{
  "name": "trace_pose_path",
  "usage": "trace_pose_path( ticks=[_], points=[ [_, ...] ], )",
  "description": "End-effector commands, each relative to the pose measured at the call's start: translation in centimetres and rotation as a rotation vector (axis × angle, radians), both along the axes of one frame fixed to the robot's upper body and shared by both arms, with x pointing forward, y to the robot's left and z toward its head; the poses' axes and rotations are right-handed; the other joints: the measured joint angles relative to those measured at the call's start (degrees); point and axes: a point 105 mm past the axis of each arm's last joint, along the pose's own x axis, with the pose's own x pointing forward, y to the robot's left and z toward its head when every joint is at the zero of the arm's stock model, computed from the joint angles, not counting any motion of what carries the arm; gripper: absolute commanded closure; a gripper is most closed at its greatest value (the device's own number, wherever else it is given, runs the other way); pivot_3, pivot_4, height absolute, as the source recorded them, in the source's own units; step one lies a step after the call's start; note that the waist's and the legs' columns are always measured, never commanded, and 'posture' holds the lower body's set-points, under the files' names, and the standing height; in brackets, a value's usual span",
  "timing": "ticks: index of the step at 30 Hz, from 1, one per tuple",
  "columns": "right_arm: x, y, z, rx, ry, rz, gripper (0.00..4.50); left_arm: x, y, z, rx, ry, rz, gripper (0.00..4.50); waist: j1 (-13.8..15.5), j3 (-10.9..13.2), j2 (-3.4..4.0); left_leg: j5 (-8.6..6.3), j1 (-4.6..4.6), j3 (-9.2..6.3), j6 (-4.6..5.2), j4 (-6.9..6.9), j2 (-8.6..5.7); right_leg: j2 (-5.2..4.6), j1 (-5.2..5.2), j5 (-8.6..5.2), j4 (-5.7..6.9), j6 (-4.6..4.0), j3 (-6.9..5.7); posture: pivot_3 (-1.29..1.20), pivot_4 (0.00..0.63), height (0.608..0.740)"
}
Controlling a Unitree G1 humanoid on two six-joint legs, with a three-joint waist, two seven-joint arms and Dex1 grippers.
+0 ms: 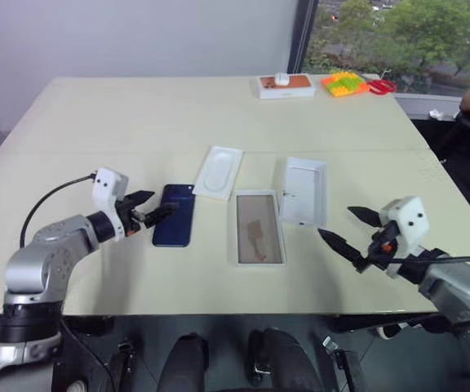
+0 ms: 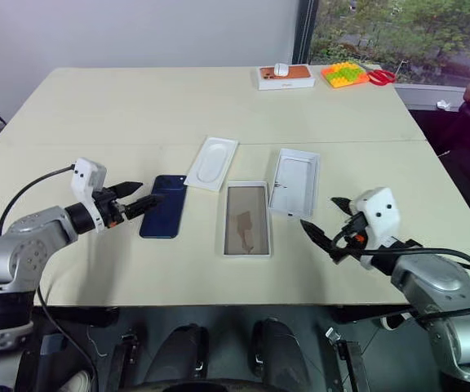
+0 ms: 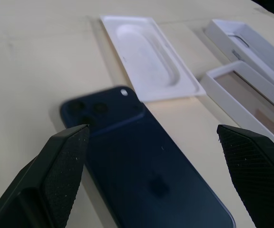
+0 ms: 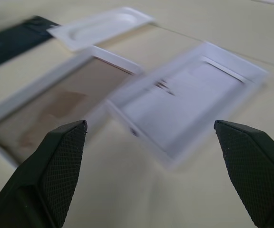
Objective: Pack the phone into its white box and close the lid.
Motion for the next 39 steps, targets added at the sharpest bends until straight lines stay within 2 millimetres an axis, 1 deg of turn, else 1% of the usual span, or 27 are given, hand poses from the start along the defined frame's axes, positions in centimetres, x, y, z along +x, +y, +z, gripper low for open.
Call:
trace_pose_path(
  ticks=[1, 3, 5, 6, 8, 10, 12, 14, 17, 19, 23, 28, 30, 33, 34, 36, 37, 39],
  points=[
    [-0.5, 1.1, 1.1, -0.006, -0.042, 0.031, 0.03, 1.6, -1.0, 0.6, 0.059, -0.014, 0.052, 0.00, 0.18, 0.00, 0.00, 0.00, 0.00, 0.00, 0.00, 0.03, -0.03, 0.01, 0.01, 0.00, 0.00, 0.00, -0.01, 0.00, 0.150, 0.740],
    [-0.4, 1.3, 1.3, -0.011, -0.048, 0.032, 0.03, 3.1, -1.8, 0.3, 0.117, 0.024, 0.101, 0.00, 0.17, 0.02, -0.04, 0.00, -0.04, 0.01, 0.00, 0.08, -0.08, -0.03, 0.01, 0.01, 0.00, 0.02, 0.00, 0.00, 0.150, 0.740],
    [-0.4, 1.5, 1.5, -0.016, -0.053, 0.038, 0.03, 4.2, -2.1, -0.1, 0.165, 0.075, 0.151, 0.00, 0.10, 0.04, -0.10, 0.00, -0.10, 0.01, 0.00, 0.15, -0.13, -0.06, 0.01, 0.07, -0.04, 0.12, 0.00, 0.00, 0.150, 0.740],
    [-0.5, 1.6, 1.6, -0.017, -0.057, 0.044, 0.03, 4.6, -2.2, -0.5, 0.187, 0.114, 0.177, 0.00, 0.04, 0.05, -0.11, 0.00, -0.11, 0.03, 0.00, 0.17, -0.13, -0.06, 0.01, 0.09, -0.05, 0.16, 0.01, 0.00, 0.150, 0.740],
    [-0.7, 2.2, 2.1, -0.024, -0.067, 0.070, 0.03, 5.3, -3.2, -0.5, 0.208, 0.169, 0.167, 0.00, -0.18, 0.06, -0.13, 0.00, -0.09, 0.07, 0.01, 0.14, -0.14, -0.05, 0.01, 0.10, -0.07, 0.17, 0.05, 0.00, 0.150, 0.740],
    [-0.9, 2.9, 2.5, -0.030, -0.077, 0.106, 0.03, 6.2, -4.5, 0.4, 0.167, 0.181, 0.153, 0.00, -0.09, 0.07, -0.14, 0.00, -0.07, 0.07, 0.01, 0.11, -0.12, 0.00, 0.01, 0.09, -0.07, 0.17, 0.05, 0.00, 0.150, 0.740],
    [-1.2, 3.9, 2.9, -0.036, -0.085, 0.151, 0.03, 7.3, -5.7, 1.0, 0.089, 0.238, 0.144, 0.00, 0.00, 0.08, -0.16, 0.00, -0.07, 0.02, 0.01, 0.10, -0.11, 0.03, 0.01, 0.09, -0.06, 0.17, 0.03, 0.00, 0.150, 0.740],
    [-1.5, 4.5, 3.1, -0.041, -0.086, 0.178, 0.03, 7.9, -6.3, 0.9, 0.080, 0.278, 0.145, 0.00, -0.03, 0.08, -0.16, 0.00, -0.07, -0.01, 0.01, 0.11, -0.11, 0.04, 0.01, 0.10, -0.05, 0.17, 0.01, 0.00, 0.150, 0.740],
    [-1.9, 5.6, 3.5, -0.051, -0.094, 0.225, 0.03, 9.0, -7.3, 0.3, 0.120, 0.333, 0.142, 0.00, -0.29, 0.08, -0.17, 0.00, -0.07, 0.04, 0.01, 0.10, -0.12, 0.03, 0.01, 0.09, -0.06, 0.17, 0.03, 0.00, 0.150, 0.740],
    [-2.0, 5.9, 3.7, -0.057, -0.098, 0.239, 0.03, 9.5, -7.6, 0.1, 0.124, 0.372, 0.147, 0.00, -0.22, 0.09, -0.17, 0.00, -0.07, 0.05, 0.01, 0.10, -0.12, 0.02, 0.01, 0.09, -0.09, 0.17, 0.03, 0.00, 0.150, 0.740],
    [-2.2, 6.5, 4.0, -0.070, -0.108, 0.258, 0.03, 10.3, -8.8, -0.1, 0.141, 0.387, 0.136, 0.00, -0.03, 0.10, -0.21, 0.00, -0.09, 0.04, 0.01, 0.10, -0.13, 0.01, 0.00, 0.09, -0.10, 0.17, 0.01, 0.00, 0.150, 0.740],
    [-2.2, 6.9, 3.6, -0.075, -0.102, 0.249, 0.03, 10.7, -11.3, -0.1, 0.099, 0.397, 0.080, 0.00, 0.09, 0.11, -0.22, 0.00, -0.10, 0.04, 0.01, 0.11, -0.15, -0.03, 0.01, 0.09, -0.10, 0.18, 0.00, 0.00, 0.150, 0.740],
    [-2.1, 6.8, 3.4, -0.082, -0.099, 0.241, 0.03, 10.8, -11.7, -0.3, 0.085, 0.415, 0.078, 0.00, 0.04, 0.11, -0.23, 0.00, -0.11, 0.05, 0.01, 0.11, -0.17, -0.07, 0.01, 0.09, -0.10, 0.19, 0.00, 0.00, 0.150, 0.740],
    [-2.1, 6.7, 3.4, -0.084, -0.100, 0.233, 0.03, 11.0, -11.8, -0.3, 0.081, 0.422, 0.091, 0.00, -0.01, 0.12, -0.23, 0.00, -0.10, 0.07, 0.01, 0.10, -0.18, -0.07, 0.01, 0.09, -0.10, 0.20, 0.01, 0.00, 0.150, 0.740],
    [-2.1, 6.7, 3.3, -0.084, -0.100, 0.232, 0.01, 11.1, -11.7, -0.3, 0.080, 0.422, 0.098, 0.25, -0.02, 0.12, -0.23, 0.00, -0.09, 0.07, 0.01, 0.10, -0.17, -0.07, 0.01, 0.09, -0.10, 0.20, 0.01, 0.00, 0.150, 0.740],
    [-2.0, 6.6, 3.3, -0.086, -0.100, 0.226, 0.00, 11.3, -11.4, -0.2, 0.073, 0.426, 0.121, 0.89, -0.04, 0.12, -0.23, 0.00, -0.08, 0.06, 0.01, 0.10, -0.17, -0.06, 0.01, 0.09, -0.09, 0.20, 0.00, 0.00, 0.150, 0.740],
    [-1.9, 6.6, 3.2, -0.087, -0.101, 0.222, 0.00, 11.4, -11.3, -0.2, 0.071, 0.427, 0.128, 1.29, -0.05, 0.12, -0.24, 0.00, -0.07, 0.06, 0.01, 0.10, -0.17, -0.06, 0.01, 0.09, -0.09, 0.20, 0.00, 0.00, 0.150, 0.740],
    [-1.8, 6.5, 3.2, -0.088, -0.103, 0.217, 0.00, 11.5, -11.2, -0.2, 0.069, 0.429, 0.138, 2.39, -0.04, 0.12, -0.24, 0.00, -0.08, 0.06, 0.01, 0.10, -0.16, -0.06, 0.01, 0.09, -0.09, 0.20, 0.00, 0.00, 0.150, 0.740]
  ],
)
